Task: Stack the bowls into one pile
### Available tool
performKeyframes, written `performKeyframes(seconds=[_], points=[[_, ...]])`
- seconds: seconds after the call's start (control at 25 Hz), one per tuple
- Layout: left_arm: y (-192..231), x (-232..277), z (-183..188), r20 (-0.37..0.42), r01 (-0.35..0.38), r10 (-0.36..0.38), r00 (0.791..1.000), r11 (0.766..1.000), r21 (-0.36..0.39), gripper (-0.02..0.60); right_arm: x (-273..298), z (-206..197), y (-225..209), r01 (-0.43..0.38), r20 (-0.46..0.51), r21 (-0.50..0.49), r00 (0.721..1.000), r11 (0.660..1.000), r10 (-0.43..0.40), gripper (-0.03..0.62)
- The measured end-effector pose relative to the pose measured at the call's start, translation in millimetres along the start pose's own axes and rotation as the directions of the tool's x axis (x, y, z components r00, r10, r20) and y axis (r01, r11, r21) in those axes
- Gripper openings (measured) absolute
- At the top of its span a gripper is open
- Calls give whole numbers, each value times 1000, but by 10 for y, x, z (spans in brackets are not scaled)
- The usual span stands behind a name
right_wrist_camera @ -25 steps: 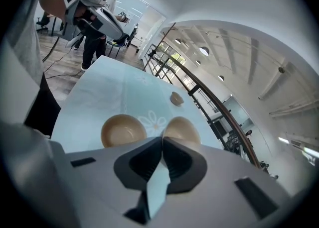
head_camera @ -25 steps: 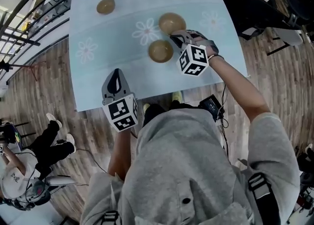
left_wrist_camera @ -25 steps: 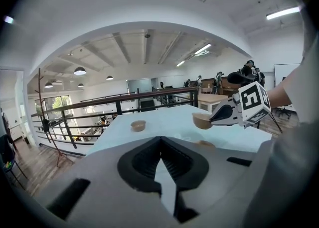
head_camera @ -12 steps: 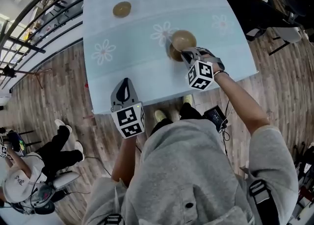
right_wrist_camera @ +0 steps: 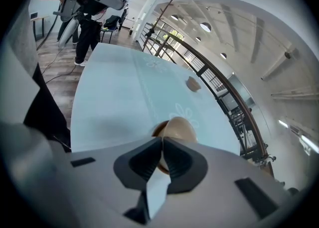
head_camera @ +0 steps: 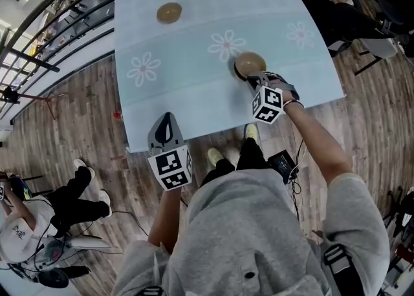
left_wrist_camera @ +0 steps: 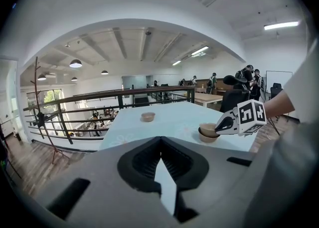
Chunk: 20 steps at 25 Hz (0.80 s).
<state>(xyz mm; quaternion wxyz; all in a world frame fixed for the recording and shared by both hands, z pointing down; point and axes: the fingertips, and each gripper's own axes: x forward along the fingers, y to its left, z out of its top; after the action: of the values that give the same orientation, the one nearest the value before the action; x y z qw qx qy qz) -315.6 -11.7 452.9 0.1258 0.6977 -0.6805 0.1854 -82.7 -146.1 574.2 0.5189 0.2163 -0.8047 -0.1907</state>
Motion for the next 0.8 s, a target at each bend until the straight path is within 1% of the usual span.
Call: performKeyframes(seconds=[0.24, 0.48, 0.68, 0.8], points=[[46, -21, -47, -1, 13, -13, 1000, 1000, 2, 20, 74, -46, 66, -10, -24, 56, 1000, 998, 12, 31], [4, -30, -43, 11, 28, -28, 1000, 1000, 5, 18, 66, -99, 101, -41, -36, 152, 998, 988, 47, 31], [-1, -85, -24, 14, 37, -37, 999, 999, 5, 18, -80, -130, 61, -21, -24, 221, 999, 975, 27, 31], [52, -68, 52, 29, 38, -38, 999, 999, 14, 18, -188, -68, -54, 12, -7, 238, 1000, 971, -10, 31]])
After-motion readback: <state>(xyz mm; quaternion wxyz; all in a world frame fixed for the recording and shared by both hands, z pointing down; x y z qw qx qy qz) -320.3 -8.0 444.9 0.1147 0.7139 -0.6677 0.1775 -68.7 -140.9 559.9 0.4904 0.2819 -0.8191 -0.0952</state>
